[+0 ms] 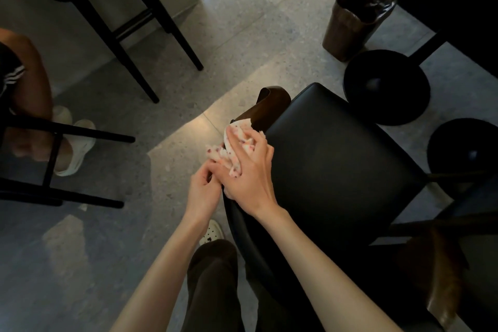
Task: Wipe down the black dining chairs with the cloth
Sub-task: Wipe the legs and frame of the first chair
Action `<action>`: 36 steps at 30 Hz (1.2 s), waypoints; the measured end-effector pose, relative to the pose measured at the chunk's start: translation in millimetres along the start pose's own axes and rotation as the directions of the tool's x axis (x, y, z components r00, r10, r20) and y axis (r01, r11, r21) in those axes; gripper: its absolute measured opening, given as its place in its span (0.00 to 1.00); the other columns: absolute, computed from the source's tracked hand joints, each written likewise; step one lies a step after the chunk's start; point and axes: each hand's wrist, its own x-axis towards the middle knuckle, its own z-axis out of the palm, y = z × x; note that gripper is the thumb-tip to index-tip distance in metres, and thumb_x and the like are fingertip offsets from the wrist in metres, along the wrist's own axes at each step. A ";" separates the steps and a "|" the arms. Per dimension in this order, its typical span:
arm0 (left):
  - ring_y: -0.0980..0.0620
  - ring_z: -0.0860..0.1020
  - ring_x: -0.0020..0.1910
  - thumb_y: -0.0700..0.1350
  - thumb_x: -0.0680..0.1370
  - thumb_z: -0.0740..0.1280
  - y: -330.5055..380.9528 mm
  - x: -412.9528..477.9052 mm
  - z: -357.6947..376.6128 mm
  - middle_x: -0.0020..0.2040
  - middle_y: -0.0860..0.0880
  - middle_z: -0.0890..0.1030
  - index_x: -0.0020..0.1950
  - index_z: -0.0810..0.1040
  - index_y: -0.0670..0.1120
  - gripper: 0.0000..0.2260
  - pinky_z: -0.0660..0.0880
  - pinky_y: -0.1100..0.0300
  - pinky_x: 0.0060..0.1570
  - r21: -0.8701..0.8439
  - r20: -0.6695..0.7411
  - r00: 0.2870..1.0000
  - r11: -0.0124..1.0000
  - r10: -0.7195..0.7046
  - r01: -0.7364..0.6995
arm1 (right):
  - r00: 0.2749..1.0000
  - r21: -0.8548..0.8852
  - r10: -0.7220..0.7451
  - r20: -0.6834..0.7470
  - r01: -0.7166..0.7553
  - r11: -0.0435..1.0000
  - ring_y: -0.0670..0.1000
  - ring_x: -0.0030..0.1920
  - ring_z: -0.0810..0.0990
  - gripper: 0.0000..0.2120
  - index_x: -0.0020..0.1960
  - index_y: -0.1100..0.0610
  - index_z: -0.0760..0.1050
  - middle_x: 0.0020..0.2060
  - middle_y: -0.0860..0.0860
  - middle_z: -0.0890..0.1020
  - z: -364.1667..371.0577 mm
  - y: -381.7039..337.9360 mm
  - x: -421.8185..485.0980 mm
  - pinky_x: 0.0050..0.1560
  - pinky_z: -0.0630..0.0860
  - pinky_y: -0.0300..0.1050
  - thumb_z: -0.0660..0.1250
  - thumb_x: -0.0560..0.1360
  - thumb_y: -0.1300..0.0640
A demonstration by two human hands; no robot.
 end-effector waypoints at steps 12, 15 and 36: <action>0.61 0.74 0.63 0.47 0.82 0.60 -1.8 -2.0 -1.2 0.68 0.55 0.73 0.72 0.68 0.53 0.18 0.72 0.59 0.64 -0.026 0.032 0.999 0.999 0.028 -0.027 | 0.998 0.232 -0.010 -0.067 0.026 0.972 0.45 0.53 0.74 0.24 0.74 0.51 0.66 0.55 0.51 0.69 -0.9 16.9 0.0 0.57 0.76 0.40 0.56 0.80 0.48; 0.73 0.73 0.53 0.46 0.82 0.59 -0.3 -5.6 4.7 0.65 0.59 0.72 0.73 0.67 0.54 0.19 0.73 0.76 0.50 0.006 0.019 0.998 0.998 0.056 -0.056 | 0.992 0.144 0.074 -0.105 -0.058 0.988 0.42 0.49 0.72 0.23 0.75 0.53 0.64 0.53 0.49 0.68 2.0 25.9 -2.8 0.54 0.72 0.32 0.60 0.80 0.55; 0.60 0.69 0.66 0.46 0.83 0.57 -2.0 -8.5 9.5 0.71 0.56 0.69 0.74 0.64 0.55 0.19 0.70 0.72 0.55 0.076 -0.018 0.995 0.992 0.101 -0.099 | 0.956 0.408 0.283 -0.082 -0.227 0.884 0.44 0.60 0.69 0.21 0.73 0.53 0.68 0.54 0.44 0.68 5.4 15.8 12.7 0.66 0.69 0.43 0.57 0.82 0.47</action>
